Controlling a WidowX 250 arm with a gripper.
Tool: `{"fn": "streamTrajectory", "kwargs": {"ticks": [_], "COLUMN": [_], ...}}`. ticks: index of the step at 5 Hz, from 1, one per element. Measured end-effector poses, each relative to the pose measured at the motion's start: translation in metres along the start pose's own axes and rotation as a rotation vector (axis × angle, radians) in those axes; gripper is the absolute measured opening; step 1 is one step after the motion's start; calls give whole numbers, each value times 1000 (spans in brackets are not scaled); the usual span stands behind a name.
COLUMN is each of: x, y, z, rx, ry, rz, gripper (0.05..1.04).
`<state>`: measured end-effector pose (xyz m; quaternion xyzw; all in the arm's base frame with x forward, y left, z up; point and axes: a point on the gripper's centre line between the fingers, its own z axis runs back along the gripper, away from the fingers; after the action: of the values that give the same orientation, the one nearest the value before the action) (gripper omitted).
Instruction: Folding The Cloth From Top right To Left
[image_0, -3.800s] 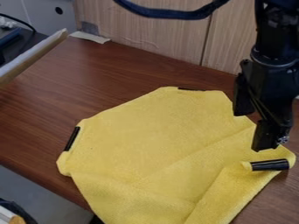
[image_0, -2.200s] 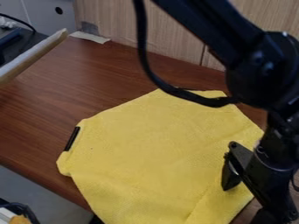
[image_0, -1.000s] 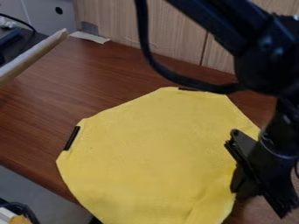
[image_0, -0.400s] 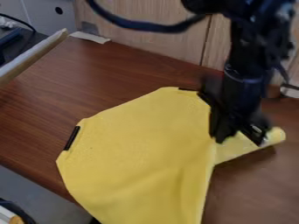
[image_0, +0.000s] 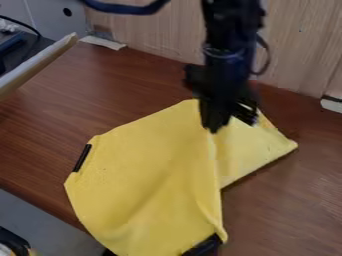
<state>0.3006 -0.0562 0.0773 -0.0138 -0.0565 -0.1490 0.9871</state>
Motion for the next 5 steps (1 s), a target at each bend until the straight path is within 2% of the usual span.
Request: {"fn": "streamTrajectory", "kwargs": {"ticks": [1,2,3,5], "x": [0,1,-5,-15], "y": [29,53,75,100], "z": [-8,-12,-27,-49], "rx": [-21,-19,-26,7], "ry": [10,16,41,84], "rz": [64,102,135,125], "gripper": [52,52,52,52]}}
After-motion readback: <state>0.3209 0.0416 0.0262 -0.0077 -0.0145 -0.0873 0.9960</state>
